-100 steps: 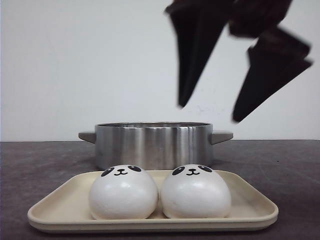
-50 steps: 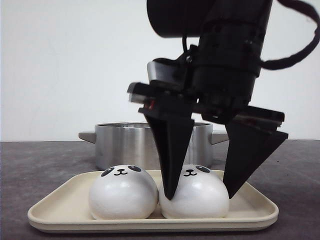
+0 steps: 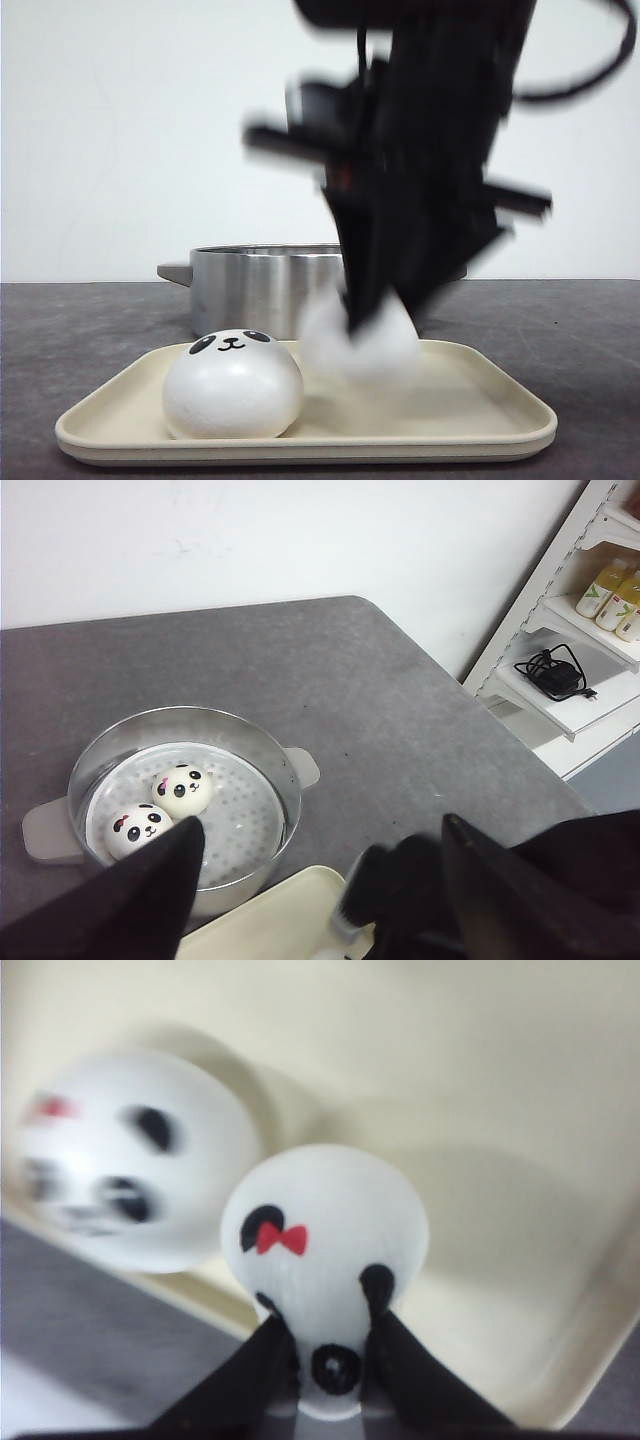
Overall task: Steam buns
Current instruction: 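Grasp the bun with the right gripper and lift it over the pot, then open the right gripper to drop the bun into the pot, withdraw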
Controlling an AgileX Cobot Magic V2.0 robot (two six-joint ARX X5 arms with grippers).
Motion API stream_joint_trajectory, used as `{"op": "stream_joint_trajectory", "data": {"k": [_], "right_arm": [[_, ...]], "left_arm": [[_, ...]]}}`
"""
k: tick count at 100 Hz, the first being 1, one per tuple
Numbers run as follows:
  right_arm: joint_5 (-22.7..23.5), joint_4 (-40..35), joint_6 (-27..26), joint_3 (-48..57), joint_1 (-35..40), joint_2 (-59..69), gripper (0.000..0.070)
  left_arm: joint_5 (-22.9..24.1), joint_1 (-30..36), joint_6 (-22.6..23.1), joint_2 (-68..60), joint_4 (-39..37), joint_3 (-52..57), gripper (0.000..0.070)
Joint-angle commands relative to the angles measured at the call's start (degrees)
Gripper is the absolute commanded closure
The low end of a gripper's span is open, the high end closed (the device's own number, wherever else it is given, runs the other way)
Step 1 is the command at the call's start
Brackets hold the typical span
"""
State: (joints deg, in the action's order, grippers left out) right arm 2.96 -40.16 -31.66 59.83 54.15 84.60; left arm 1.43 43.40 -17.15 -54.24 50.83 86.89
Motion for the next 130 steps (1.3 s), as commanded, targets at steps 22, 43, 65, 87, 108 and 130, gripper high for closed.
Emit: {"op": "stream_joint_trajectory", "data": {"k": [22,43,65,87,108,130], "right_arm": [[-7.3,0.2,8.9,18.1,-1.8,-6.7,0.0691],[-7.5,0.8,15.3,26.4,-9.8,-1.6,0.0692],[-7.1,0.9,19.1,26.7,-16.4,7.8,0.0692],[-5.3,1.5,20.5,26.7,-19.4,17.6,0.0691],[-3.8,1.4,21.9,26.7,-20.0,22.3,0.0639],[-4.1,1.7,21.8,26.7,-20.1,22.6,0.025]], "left_arm": [[2.3,0.5,0.6,-0.4,-1.7,1.3,0.0269],[3.1,0.5,0.6,-0.5,-2.7,1.3,0.0269],[3.3,0.5,0.6,-0.6,-2.5,1.3,0.0269],[3.3,0.5,0.4,-1.1,-2.0,1.2,0.0269],[3.3,0.5,0.0,-1.6,-0.7,1.2,0.0269],[3.3,0.5,0.0,-2.4,-0.7,1.2,0.0269]]}}
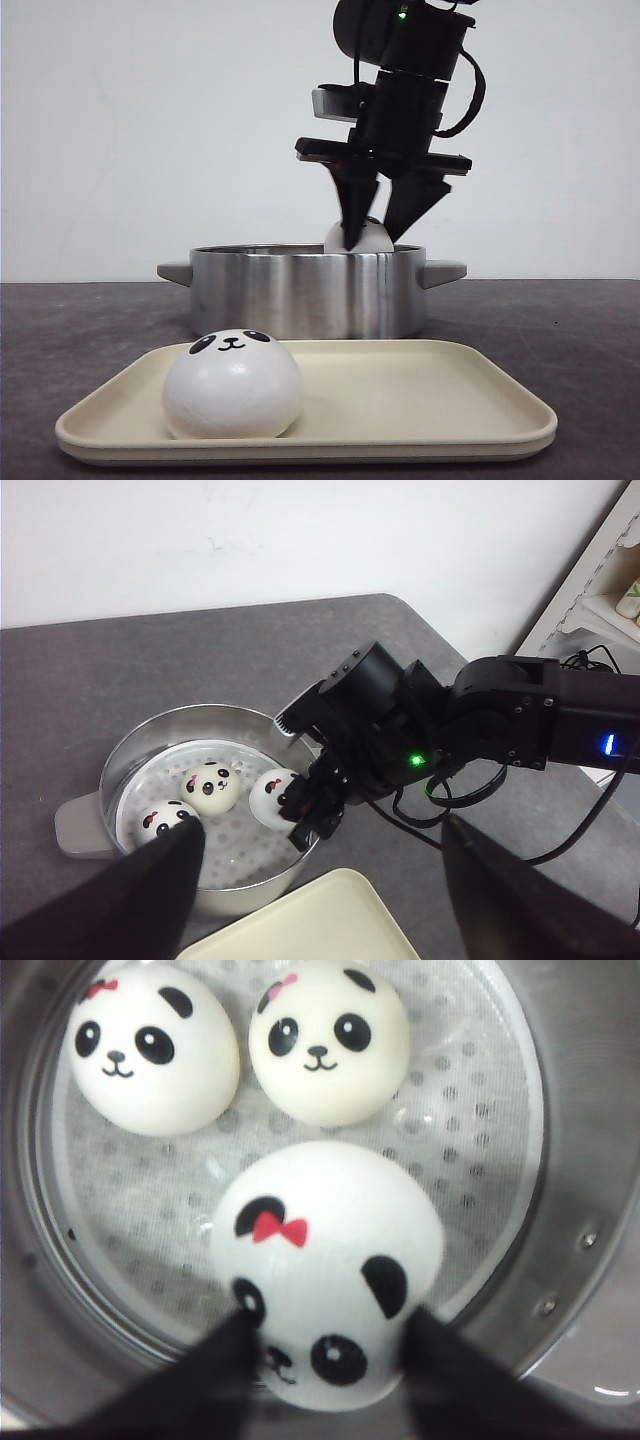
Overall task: Steam buns
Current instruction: 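Open the right gripper to drop the bun into the pot, withdraw, then lower the left gripper onto the last panda bun on the tray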
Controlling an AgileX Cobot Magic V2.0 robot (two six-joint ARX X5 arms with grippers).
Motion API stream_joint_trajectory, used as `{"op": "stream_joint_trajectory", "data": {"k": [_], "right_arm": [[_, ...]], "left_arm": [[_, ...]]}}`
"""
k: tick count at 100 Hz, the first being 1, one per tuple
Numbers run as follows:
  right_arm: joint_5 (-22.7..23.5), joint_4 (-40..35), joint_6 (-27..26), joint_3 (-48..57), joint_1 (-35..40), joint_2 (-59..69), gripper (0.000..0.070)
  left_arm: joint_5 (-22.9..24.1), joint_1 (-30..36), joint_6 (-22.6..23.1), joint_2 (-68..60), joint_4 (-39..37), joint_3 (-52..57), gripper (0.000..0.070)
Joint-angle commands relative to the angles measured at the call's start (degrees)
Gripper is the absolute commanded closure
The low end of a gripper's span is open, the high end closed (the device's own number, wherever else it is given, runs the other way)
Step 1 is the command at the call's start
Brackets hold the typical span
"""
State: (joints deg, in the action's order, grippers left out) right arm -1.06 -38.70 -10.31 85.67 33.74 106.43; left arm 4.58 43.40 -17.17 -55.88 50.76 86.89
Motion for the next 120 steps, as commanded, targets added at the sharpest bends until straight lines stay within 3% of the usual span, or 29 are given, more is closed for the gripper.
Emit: {"op": "stream_joint_trajectory", "data": {"k": [1,33,37,45,46,65,80,96,120], "right_arm": [[-0.1,0.1,0.5,0.8,0.3,0.7,0.025],[-0.5,-2.3,0.5,1.2,-0.7,0.5,0.0265],[0.1,-3.2,0.4,1.6,-0.7,0.1,0.0358],[1.8,-5.4,0.5,2.7,-0.7,-0.8,0.0696],[1.9,-5.7,0.5,2.8,-0.7,-1.0,0.07],[4.7,-7.7,0.5,4.0,-0.3,-7.6,0.0685],[4.7,-7.8,0.4,4.0,1.1,-17.0,0.0686],[4.0,-6.4,-0.2,4.0,3.2,-28.2,0.0687],[3.5,-4.3,-2.5,4.0,4.4,-39.2,0.0687]], "left_arm": [[0.2,0.5,0.0,-0.8,-0.6,1.2,0.0269],[0.2,0.5,0.0,-3.4,-0.1,1.2,0.0269],[0.5,0.5,0.0,-4.0,0.6,1.2,0.0269],[1.5,0.5,0.0,-5.6,3.3,1.1,0.0269],[1.6,0.5,0.0,-5.8,3.8,1.1,0.0269],[2.1,0.5,0.7,-9.6,8.7,-3.7,0.0268],[1.3,0.5,-0.6,-10.1,4.6,-12.2,0.0268],[-2.8,0.5,-4.2,-10.5,-1.4,-22.5,0.0266],[-8.5,1.2,-6.7,-16.9,-5.8,-28.1,0.0241]]}}
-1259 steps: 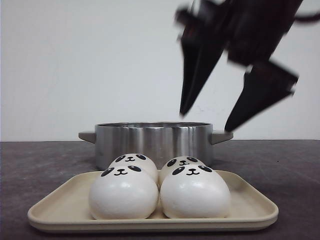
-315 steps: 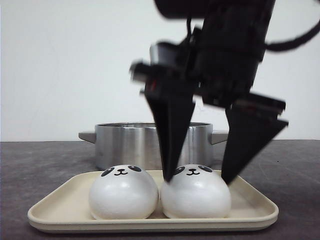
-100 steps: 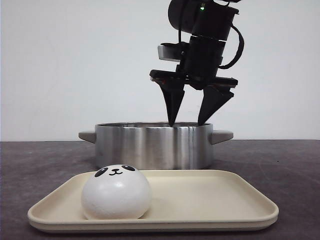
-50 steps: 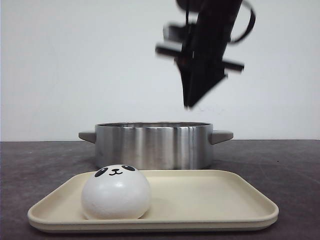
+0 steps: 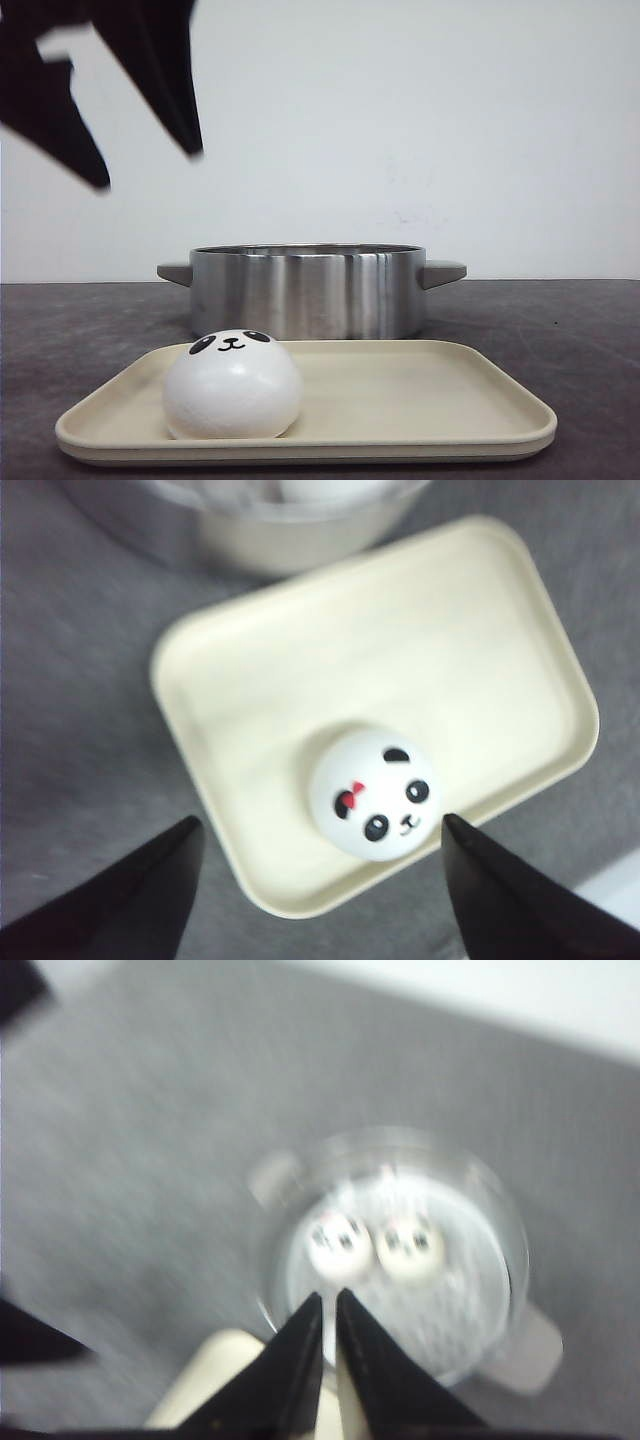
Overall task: Steam buns
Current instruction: 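Lower the left gripper onto the last panda bun on the tray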
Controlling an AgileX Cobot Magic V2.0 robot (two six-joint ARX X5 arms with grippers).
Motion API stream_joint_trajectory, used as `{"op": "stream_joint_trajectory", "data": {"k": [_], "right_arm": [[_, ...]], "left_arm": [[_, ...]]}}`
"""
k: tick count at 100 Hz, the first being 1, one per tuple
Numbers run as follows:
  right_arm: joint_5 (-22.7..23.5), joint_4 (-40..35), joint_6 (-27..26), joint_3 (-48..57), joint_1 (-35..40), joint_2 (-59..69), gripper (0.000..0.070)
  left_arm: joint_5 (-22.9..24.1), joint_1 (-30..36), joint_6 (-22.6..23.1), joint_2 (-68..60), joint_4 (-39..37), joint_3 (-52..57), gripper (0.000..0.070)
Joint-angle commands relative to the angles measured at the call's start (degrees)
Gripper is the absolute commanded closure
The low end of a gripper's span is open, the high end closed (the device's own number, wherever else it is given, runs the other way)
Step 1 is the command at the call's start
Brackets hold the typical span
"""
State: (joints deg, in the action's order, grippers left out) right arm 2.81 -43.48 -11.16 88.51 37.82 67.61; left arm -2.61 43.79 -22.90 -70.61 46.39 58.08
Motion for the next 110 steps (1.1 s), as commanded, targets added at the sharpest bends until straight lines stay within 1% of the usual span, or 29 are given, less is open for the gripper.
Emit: {"op": "stream_joint_trajectory", "data": {"k": [1,10,14,22,38,57,72,88,93,97,104,110], "right_arm": [[-0.4,0.5,-1.7,1.2,0.3,-0.7,0.0687],[-1.6,0.3,-1.9,1.2,0.3,-3.0,0.0687],[-2.1,0.1,-1.9,1.2,0.3,-3.8,0.0687],[-3.0,-0.8,-1.9,1.2,0.3,-4.6,0.0687],[-2.8,-2.8,-1.9,1.2,0.3,-5.3,0.0687],[-2.8,-4.0,-1.9,1.2,0.3,-5.3,0.0687],[-2.8,-4.4,-1.9,1.2,0.3,-5.3,0.0687],[-2.8,-5.2,-1.8,1.2,0.3,-5.7,0.0687],[-2.8,-5.5,-1.7,1.2,0.3,-5.9,0.0687],[-2.8,-5.5,-1.7,1.2,0.3,-5.9,0.0687],[-2.8,-5.5,-1.6,1.2,0.3,-5.9,0.0687],[-2.8,-5.5,-1.5,1.2,0.3,-5.9,0.0687]], "left_arm": [[-1.6,0.9,-1.0,-2.5,-1.6,0.7,0.023],[-2.6,1.4,-1.0,-6.2,-3.1,0.7,0.0099],[-2.5,1.7,-1.2,-8.1,-3.4,0.7,0.0079],[-2.5,2.2,-2.5,-11.1,-3.9,0.7,0.0078],[-2.4,2.5,-5.0,-16.3,-4.8,0.7,0.0078],[-2.3,2.5,-5.7,-21.2,-7.2,0.7,0.0078],[-2.4,2.9,-9.9,-23.4,-9.5,0.7,0.0078],[-2.3,3.9,-10.2,-24.5,-9.8,0.7,0.0083],[-1.9,4.3,-10.2,-24.6,-9.9,0.7,0.012],[-1.7,4.5,-10.2,-24.6,-9.9,0.7,0.017],[-1.2,4.9,-10.2,-24.6,-9.9,0.7,0.0305],[-0.8,5.0,-10.2,-24.6,-9.7,0.7,0.0455]]}}
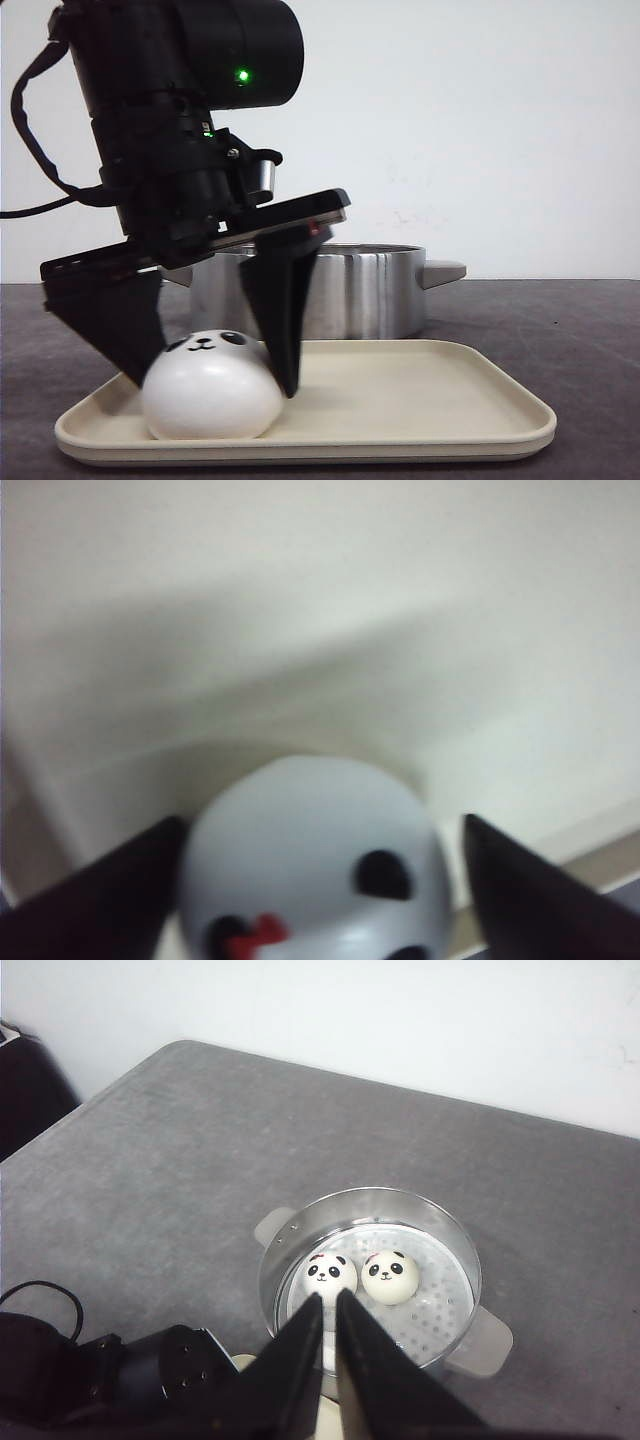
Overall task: Steam buns
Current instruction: 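Lower the left gripper onto the last panda bun on the tray, then grasp the bun with the left gripper and carry it over the pot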
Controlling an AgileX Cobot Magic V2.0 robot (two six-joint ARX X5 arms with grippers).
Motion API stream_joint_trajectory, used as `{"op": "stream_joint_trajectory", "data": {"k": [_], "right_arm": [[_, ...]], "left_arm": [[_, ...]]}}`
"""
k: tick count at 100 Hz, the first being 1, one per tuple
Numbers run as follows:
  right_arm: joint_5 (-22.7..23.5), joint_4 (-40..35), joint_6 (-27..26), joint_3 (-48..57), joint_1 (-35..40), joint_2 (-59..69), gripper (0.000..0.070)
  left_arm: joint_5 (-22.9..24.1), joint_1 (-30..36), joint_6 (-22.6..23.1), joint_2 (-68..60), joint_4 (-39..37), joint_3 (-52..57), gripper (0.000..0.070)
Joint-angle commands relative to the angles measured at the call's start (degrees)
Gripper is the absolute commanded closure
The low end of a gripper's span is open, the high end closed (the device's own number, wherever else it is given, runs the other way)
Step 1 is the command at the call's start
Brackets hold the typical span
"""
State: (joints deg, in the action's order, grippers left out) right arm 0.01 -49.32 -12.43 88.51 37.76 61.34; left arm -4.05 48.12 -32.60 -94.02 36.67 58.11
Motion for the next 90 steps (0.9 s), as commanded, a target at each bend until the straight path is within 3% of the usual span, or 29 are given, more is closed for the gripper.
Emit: {"op": "stream_joint_trajectory", "data": {"k": [1,6,41,72,90], "right_arm": [[0.0,0.3,-0.2,1.2,0.4,0.3,0.0687],[-0.1,0.3,-0.1,1.2,0.4,0.3,0.0687],[-0.1,-0.2,0.1,1.2,0.4,0.3,0.0687],[-0.1,0.7,0.1,1.2,0.4,0.4,0.0687],[-0.1,2.0,0.1,1.2,0.4,0.4,0.0687]], "left_arm": [[0.7,0.7,-0.4,-1.2,0.0,0.7,0.0487],[0.8,0.7,0.1,-1.2,0.2,0.7,0.07],[2.1,1.0,4.1,5.0,-0.5,2.5,0.0691],[8.2,-1.0,14.4,10.2,-5.1,18.0,0.069],[8.1,-4.9,15.2,7.7,-10.5,22.9,0.069]]}}
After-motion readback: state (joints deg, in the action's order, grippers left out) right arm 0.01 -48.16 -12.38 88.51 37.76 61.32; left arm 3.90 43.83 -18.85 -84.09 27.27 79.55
